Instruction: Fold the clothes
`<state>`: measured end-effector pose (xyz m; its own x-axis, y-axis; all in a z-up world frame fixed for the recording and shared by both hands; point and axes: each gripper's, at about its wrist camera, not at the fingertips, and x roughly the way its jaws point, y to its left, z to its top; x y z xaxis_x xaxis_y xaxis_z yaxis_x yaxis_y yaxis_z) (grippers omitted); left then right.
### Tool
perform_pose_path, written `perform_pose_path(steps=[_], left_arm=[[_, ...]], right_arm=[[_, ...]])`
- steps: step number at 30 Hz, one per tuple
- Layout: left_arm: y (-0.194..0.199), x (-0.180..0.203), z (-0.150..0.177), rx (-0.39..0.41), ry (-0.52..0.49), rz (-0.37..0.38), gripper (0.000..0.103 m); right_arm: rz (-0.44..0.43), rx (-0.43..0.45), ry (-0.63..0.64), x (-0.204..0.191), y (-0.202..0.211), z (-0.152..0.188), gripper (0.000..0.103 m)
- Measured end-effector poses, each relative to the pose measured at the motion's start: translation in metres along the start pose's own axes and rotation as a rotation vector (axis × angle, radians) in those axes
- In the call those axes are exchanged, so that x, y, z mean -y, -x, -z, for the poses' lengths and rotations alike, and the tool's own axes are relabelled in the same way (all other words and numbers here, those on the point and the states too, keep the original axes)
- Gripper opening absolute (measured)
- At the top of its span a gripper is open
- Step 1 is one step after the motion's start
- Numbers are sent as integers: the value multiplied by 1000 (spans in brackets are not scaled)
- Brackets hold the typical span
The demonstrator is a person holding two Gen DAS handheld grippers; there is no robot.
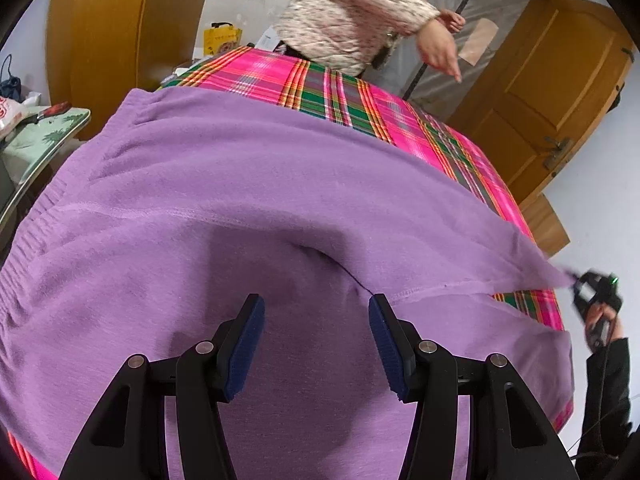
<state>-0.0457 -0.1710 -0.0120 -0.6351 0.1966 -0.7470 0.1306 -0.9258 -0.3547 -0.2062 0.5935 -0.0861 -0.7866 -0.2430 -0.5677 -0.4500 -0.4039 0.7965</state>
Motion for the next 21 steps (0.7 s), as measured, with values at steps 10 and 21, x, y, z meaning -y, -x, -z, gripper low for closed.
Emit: perform_pose_path(steps=[10, 21], left_arm=[[0, 6, 0, 0, -17, -3, 56], [-5, 33, 1, -16, -107, 29, 56]], right_arm=[[258, 94, -116, 64, 48, 15, 32], [126, -133, 690, -81, 0, 60, 38]])
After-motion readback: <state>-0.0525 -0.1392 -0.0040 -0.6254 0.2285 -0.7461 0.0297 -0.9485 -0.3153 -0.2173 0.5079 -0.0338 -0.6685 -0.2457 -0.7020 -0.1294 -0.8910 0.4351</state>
